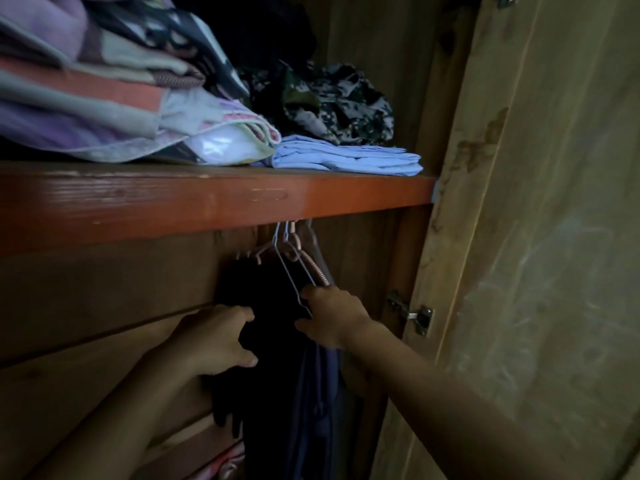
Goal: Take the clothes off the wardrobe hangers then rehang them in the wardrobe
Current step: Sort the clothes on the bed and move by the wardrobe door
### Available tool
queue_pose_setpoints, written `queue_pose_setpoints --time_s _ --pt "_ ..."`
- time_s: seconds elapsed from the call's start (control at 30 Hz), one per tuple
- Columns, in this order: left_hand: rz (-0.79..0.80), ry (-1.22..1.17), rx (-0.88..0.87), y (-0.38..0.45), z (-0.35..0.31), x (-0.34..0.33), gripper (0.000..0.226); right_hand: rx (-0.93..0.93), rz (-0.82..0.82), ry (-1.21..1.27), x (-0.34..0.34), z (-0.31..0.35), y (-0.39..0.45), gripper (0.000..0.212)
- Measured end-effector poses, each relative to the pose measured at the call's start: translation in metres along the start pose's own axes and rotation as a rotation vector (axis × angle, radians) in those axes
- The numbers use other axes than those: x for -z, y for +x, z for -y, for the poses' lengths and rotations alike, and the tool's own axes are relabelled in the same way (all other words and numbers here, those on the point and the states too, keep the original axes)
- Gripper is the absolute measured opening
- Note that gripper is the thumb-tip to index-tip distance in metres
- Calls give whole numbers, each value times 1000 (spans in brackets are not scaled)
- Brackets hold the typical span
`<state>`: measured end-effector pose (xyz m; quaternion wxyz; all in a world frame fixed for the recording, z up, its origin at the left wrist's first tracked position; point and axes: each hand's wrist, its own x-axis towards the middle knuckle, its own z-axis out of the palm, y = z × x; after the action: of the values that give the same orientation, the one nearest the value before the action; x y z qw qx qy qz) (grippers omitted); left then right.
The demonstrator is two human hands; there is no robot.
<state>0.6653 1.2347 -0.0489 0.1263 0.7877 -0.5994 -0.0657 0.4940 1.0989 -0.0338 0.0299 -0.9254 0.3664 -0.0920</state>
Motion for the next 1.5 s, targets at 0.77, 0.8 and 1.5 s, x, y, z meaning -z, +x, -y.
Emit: queue_pose_setpoints --time_s 0.77,0.8,1.5 --pt "-112 -37 -26 3 19 -19 46 -158 -295 218 -22 26 39 23" --pt "-118 -36 -29 3 17 -19 45 -157 -305 212 -16 26 36 23" --pt "-330 -365 -53 43 -25 -47 88 -116 -481 192 -6 -71 -99 20"
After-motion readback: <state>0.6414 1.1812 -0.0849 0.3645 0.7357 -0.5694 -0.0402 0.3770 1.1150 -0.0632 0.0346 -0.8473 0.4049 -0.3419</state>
